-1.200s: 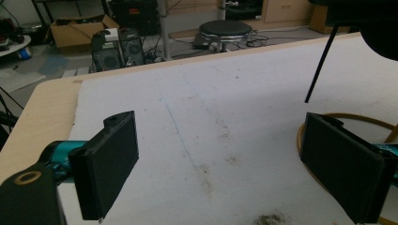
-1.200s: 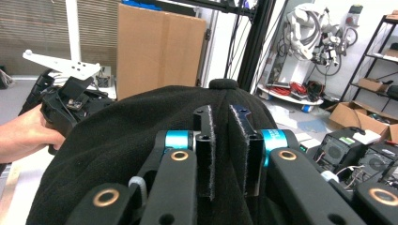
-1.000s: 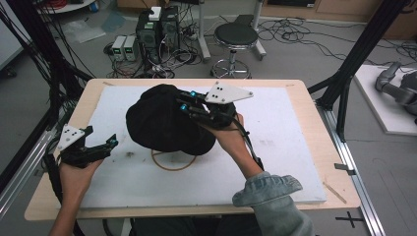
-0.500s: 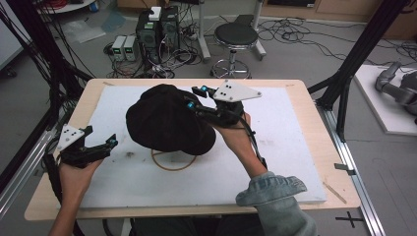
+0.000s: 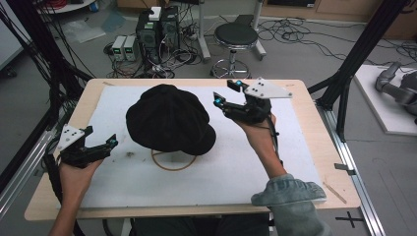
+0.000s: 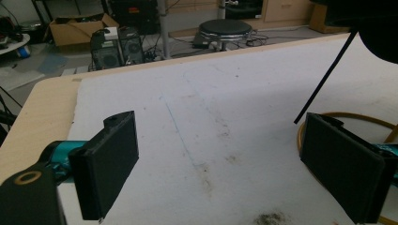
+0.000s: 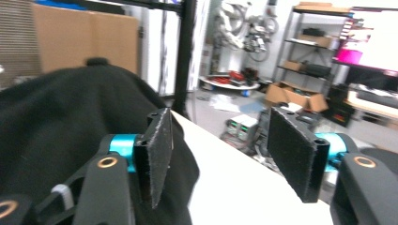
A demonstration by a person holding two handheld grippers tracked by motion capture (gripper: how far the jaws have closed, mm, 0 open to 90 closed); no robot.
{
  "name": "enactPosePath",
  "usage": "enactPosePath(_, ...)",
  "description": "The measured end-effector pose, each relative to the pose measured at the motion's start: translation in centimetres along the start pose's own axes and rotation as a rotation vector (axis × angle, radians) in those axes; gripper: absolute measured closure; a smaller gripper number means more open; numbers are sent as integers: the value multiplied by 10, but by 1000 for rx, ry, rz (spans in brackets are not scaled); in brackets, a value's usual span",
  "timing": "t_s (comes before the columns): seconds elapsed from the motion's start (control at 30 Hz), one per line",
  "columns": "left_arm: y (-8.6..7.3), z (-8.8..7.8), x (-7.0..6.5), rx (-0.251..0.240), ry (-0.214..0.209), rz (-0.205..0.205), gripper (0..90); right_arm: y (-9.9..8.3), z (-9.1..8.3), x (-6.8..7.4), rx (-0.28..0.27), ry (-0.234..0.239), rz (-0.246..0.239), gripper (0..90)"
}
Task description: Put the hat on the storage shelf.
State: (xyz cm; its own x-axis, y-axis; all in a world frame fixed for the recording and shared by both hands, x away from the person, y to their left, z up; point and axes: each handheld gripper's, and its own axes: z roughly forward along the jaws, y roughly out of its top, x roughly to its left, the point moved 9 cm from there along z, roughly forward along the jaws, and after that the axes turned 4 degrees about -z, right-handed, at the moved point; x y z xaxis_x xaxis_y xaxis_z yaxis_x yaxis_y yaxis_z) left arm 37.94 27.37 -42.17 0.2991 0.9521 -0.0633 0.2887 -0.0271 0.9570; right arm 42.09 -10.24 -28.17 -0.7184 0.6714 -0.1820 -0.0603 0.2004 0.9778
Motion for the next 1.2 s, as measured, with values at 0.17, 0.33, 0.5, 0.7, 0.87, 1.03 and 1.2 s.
enactPosePath(0.17,0,1,-1,3,-1,2,123,-10,-19,-21,7,-73,26,354)
enactPosePath(0.33,-1,2,-3,8,-2,9,123,-26,-39,-41,17,-147,56,298)
enactPosePath(0.5,-1,5,-4,8,-3,1,123,-51,-65,-62,39,-214,105,235)
enactPosePath(0.7,-2,10,-7,20,-12,8,122,-72,-83,-73,58,-264,136,216)
enactPosePath(0.87,-3,10,-7,22,-12,8,123,-98,-99,-82,93,-309,183,162)
enactPosePath(1.03,-2,10,-6,16,-7,5,122,-117,-106,-81,119,-321,210,161)
enactPosePath(1.2,-2,9,-7,19,-9,11,123,-128,-108,-80,143,-327,214,161)
